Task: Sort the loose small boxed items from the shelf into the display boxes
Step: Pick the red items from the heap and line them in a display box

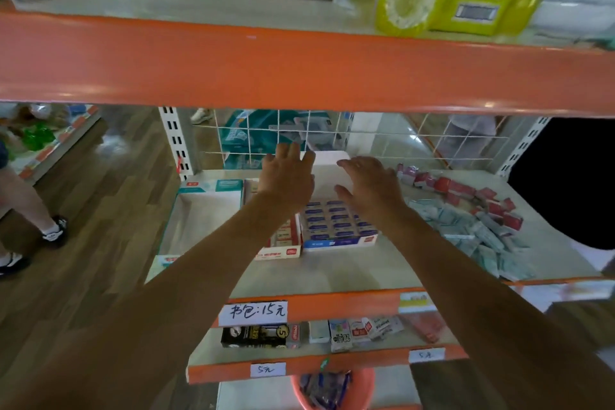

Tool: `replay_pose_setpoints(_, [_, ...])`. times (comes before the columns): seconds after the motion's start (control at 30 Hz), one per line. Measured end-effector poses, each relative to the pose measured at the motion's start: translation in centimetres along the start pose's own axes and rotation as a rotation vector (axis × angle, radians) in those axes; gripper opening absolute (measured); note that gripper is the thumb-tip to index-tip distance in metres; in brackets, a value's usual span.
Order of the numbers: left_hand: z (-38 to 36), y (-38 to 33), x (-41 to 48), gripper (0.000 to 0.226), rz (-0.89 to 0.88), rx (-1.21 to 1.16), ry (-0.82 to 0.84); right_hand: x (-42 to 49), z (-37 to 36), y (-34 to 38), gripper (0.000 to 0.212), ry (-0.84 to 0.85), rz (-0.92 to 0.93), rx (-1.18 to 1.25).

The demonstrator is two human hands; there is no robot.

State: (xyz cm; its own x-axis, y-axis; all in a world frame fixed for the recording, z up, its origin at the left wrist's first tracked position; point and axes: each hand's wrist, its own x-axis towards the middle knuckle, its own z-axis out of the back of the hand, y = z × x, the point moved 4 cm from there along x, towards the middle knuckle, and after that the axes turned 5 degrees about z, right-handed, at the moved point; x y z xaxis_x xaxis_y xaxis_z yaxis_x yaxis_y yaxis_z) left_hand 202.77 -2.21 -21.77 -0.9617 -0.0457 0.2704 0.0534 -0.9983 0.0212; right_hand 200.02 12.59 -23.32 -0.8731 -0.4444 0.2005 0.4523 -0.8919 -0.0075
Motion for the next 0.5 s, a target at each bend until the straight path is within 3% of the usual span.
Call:
replay_pose_setpoints(0.37, [0.0,-12.6,1.8,0.044,-0.207,-0.039,0.066,-6.1,0.9,-12.6,0.052,-0.029,-0.224,0.031])
replay_pose_setpoints(0.5, [-0.3,-16.5,1.8,0.047,-0.278,-0.024,0.054,-8.4,0.9,-16.3,0.053,0.034,-0.322,-0.024])
